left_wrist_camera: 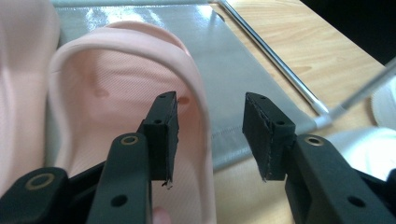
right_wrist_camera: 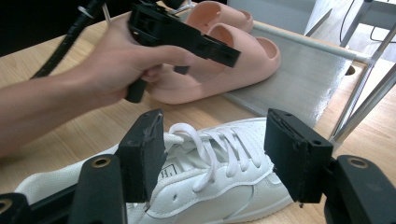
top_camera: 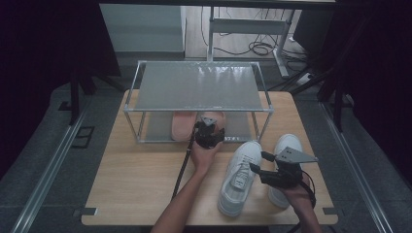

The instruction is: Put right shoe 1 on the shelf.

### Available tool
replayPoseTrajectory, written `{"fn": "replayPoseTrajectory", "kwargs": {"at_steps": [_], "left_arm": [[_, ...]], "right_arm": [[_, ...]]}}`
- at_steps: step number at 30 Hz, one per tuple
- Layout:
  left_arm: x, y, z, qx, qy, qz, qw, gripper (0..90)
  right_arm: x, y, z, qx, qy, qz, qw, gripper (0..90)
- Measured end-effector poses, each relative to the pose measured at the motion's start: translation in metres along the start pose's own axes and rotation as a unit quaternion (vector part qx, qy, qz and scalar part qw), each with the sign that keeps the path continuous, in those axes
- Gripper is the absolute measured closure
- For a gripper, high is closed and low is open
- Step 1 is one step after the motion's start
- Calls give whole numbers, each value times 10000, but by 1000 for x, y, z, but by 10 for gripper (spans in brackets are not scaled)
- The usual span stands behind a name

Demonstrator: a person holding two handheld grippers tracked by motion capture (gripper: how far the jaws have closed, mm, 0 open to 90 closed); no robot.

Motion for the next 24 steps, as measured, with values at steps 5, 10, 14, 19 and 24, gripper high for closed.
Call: {"fn": "replayPoseTrajectory", "kwargs": {"at_steps": [5, 10, 14, 19, 24], "left_arm": [[8, -20, 2, 176, 108, -71, 9998, 572], [18, -36, 8, 406, 286, -185, 9986, 662], [26, -48, 11, 532, 447, -300, 9971, 768], [34, -64, 10, 590, 634, -387, 9955, 849], [43, -83, 7, 666, 792, -428, 9937, 892]], "right_arm": [[1, 1, -2, -15, -28, -20, 10000, 379], [1, 2, -3, 1, -34, -27, 10000, 379], [2, 2, -3, -4, -44, -58, 10000, 379], [2, 3, -4, 0, -50, -62, 10000, 379], [2, 3, -4, 4, -55, -63, 10000, 379]]}}
Point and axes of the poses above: each handheld gripper's, and its own axes: y roughly forward along the jaws, x roughly out of its underside, z roughly to its right, the point moved 8 cm from there along y, roughly forward along the jaws, and after that the axes turned 15 degrees about x, right-handed, at the moved point
